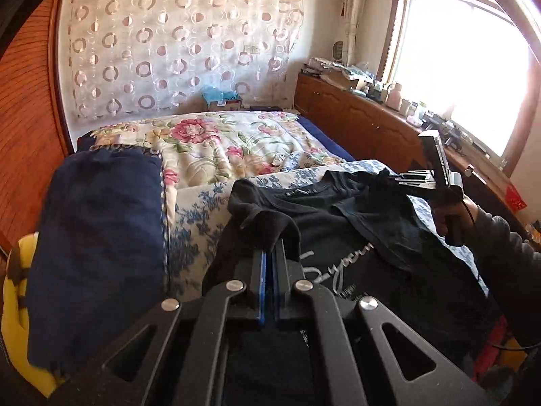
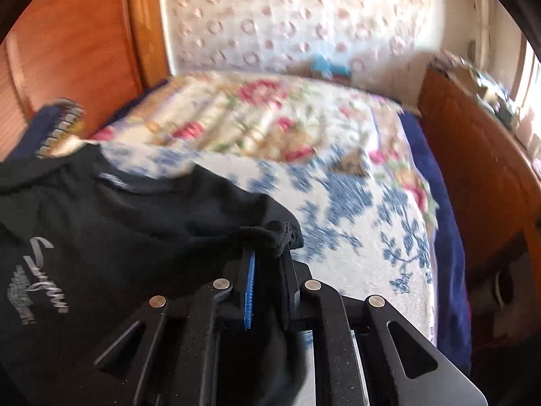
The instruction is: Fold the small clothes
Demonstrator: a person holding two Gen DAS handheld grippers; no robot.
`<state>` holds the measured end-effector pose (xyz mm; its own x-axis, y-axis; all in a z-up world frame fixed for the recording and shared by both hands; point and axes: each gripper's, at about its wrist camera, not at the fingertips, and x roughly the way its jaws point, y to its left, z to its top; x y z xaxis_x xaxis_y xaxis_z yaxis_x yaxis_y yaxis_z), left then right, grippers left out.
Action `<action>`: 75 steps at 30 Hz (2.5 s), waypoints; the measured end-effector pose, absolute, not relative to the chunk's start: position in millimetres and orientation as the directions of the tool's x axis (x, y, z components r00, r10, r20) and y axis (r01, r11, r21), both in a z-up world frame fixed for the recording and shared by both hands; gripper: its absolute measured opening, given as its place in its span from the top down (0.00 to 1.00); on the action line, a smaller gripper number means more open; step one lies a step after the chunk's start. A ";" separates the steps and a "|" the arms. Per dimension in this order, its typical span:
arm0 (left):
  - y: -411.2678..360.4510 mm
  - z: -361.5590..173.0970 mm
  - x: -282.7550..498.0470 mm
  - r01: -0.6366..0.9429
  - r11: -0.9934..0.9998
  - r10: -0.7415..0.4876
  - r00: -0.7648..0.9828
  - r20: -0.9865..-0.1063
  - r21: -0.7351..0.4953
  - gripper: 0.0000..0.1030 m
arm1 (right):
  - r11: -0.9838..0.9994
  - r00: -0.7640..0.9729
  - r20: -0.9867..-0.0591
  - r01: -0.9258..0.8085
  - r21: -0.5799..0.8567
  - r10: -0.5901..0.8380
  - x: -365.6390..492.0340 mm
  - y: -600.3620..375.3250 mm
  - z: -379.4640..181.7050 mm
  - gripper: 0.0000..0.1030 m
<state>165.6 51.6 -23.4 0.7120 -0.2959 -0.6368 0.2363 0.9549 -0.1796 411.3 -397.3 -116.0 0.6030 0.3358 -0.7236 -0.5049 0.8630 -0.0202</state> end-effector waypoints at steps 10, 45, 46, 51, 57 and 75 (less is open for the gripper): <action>72.2 -8.1 66.1 0.188 0.963 -0.264 0.781 -0.566 -0.191 0.99 | 0.835 0.704 -0.518 -0.550 0.034 0.485 289.7 -425.7 -30.5 0.93; 110.0 -33.1 -43.5 0.024 0.984 -0.130 0.778 -0.614 -0.177 0.85 | 0.875 0.555 -0.752 -0.480 0.060 0.356 101.1 -529.3 -95.2 0.91; 108.8 -33.9 -37.4 0.022 0.986 -0.121 0.775 -0.620 -0.165 0.84 | 0.874 0.558 -0.749 -0.482 0.058 0.357 100.7 -529.3 -92.0 0.91; 101.1 -47.7 -1.3 0.035 0.986 -0.135 0.736 -0.663 -0.161 0.83 | 0.873 0.590 -0.724 -0.486 0.035 0.357 95.0 -531.4 -71.8 0.89; 91.4 -74.1 31.2 0.047 0.983 -0.161 0.675 -0.720 -0.175 0.82 | 0.876 0.613 -0.711 -0.482 0.008 0.344 95.0 -534.8 -56.4 0.65; 88.9 -122.5 77.8 0.013 0.984 -0.156 0.541 -0.827 -0.177 0.81 | 0.898 0.570 -0.749 -0.432 0.077 0.338 193.9 -514.6 -94.4 0.49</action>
<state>77.8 88.9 -122.6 0.5409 -0.1555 -0.8266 0.0126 0.9841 -0.1769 193.9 -514.6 -94.4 0.5700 0.3383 -0.7487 -0.4325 0.8984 0.0767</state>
